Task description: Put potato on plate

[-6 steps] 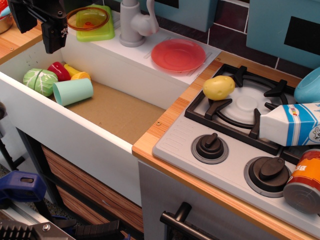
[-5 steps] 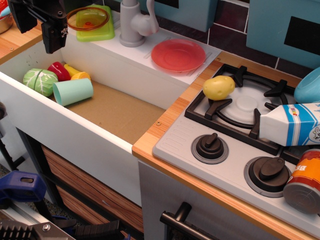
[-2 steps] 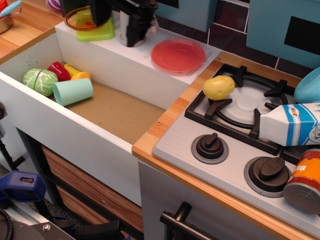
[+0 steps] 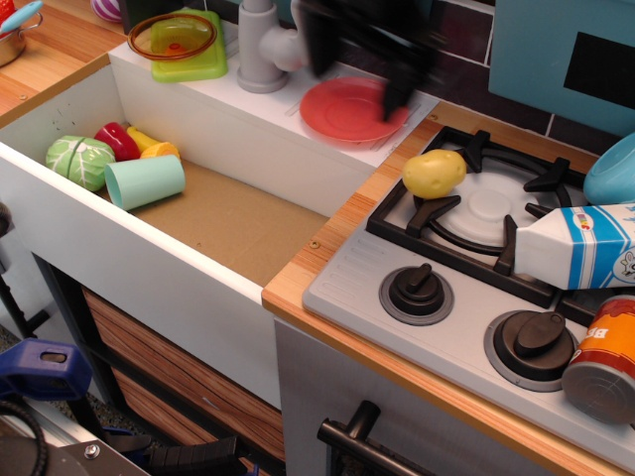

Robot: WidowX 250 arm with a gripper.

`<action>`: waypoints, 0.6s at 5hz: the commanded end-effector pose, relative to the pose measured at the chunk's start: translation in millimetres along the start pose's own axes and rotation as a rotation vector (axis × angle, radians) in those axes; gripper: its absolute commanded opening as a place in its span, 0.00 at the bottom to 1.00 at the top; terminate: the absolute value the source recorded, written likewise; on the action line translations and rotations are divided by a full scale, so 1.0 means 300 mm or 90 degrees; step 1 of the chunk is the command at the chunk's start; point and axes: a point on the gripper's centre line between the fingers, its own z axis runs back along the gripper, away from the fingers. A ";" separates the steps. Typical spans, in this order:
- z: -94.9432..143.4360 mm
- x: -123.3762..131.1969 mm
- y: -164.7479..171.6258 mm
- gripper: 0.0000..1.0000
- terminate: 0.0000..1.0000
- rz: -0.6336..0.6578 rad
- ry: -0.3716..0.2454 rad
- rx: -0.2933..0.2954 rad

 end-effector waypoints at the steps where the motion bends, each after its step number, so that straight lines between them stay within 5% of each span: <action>1: -0.021 0.105 -0.094 1.00 0.00 -0.023 -0.050 -0.001; 3: -0.108 0.146 -0.138 1.00 0.00 -0.025 -0.081 -0.019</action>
